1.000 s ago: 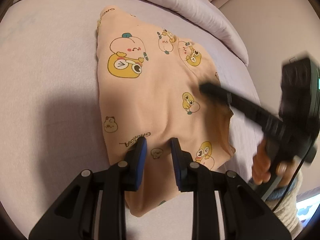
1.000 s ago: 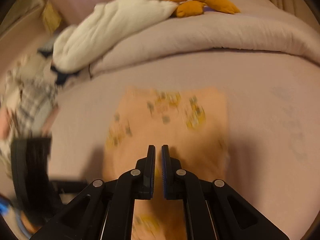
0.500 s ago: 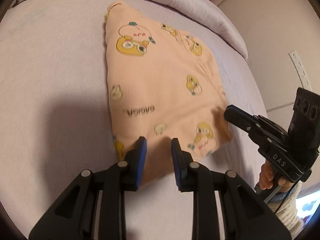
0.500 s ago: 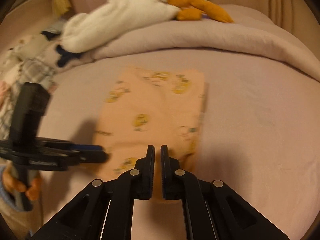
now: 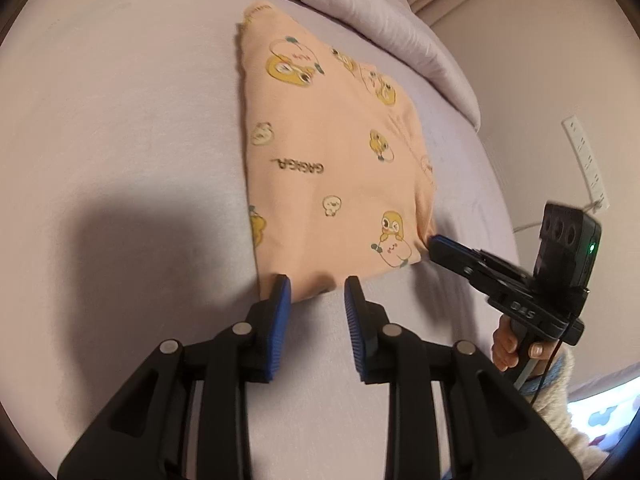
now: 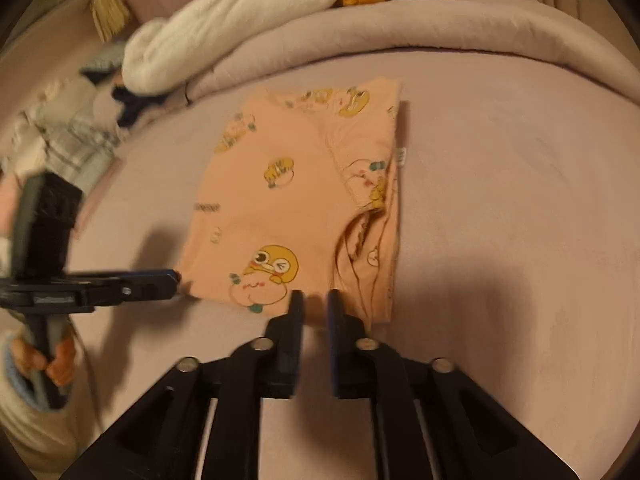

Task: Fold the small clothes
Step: 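Grasp the folded shirt's edge with the left gripper while the right gripper grasps it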

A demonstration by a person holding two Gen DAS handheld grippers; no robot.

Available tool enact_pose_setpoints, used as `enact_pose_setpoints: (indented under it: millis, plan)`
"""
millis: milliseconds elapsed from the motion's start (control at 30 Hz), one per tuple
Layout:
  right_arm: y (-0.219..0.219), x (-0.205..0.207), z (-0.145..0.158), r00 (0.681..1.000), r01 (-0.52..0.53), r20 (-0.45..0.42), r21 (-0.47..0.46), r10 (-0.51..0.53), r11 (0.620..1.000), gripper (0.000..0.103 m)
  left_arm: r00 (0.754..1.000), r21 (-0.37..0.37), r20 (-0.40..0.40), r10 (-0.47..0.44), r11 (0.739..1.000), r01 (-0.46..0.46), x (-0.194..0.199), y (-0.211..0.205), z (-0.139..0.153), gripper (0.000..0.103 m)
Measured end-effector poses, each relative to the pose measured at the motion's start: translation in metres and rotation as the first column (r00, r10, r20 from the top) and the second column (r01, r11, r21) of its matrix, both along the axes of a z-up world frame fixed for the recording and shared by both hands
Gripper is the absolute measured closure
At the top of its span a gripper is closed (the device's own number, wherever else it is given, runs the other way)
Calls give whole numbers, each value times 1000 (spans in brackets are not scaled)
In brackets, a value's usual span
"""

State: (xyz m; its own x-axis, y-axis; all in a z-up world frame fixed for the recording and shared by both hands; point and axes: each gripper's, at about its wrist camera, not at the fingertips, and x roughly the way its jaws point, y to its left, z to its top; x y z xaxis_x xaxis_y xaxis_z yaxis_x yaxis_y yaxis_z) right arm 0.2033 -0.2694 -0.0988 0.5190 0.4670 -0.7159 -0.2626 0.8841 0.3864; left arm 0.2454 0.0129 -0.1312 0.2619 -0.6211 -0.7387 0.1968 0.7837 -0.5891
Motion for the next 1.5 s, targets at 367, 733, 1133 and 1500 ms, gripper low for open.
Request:
enact_pose_setpoints:
  millis: [367, 733, 1133, 1500]
  plan:
    - [-54, 14, -30, 984, 164, -106, 272, -140, 948, 33, 985, -141, -55, 162, 976, -168, 46, 26, -9, 40]
    - [-36, 41, -31, 989, 133, -115, 375, -97, 917, 33, 989, -152, -56, 135, 978, -142, 78, 8, -14, 40]
    - [-14, 67, -32, 994, 109, -67, 312, -92, 944, 45, 990, -93, -4, 144, 985, -144, 96, -7, -14, 45]
    - [-2, 60, -25, 993, 117, -8, 199, -117, 973, 65, 988, 130, 119, 95, 985, -110, 87, -29, -5, 48]
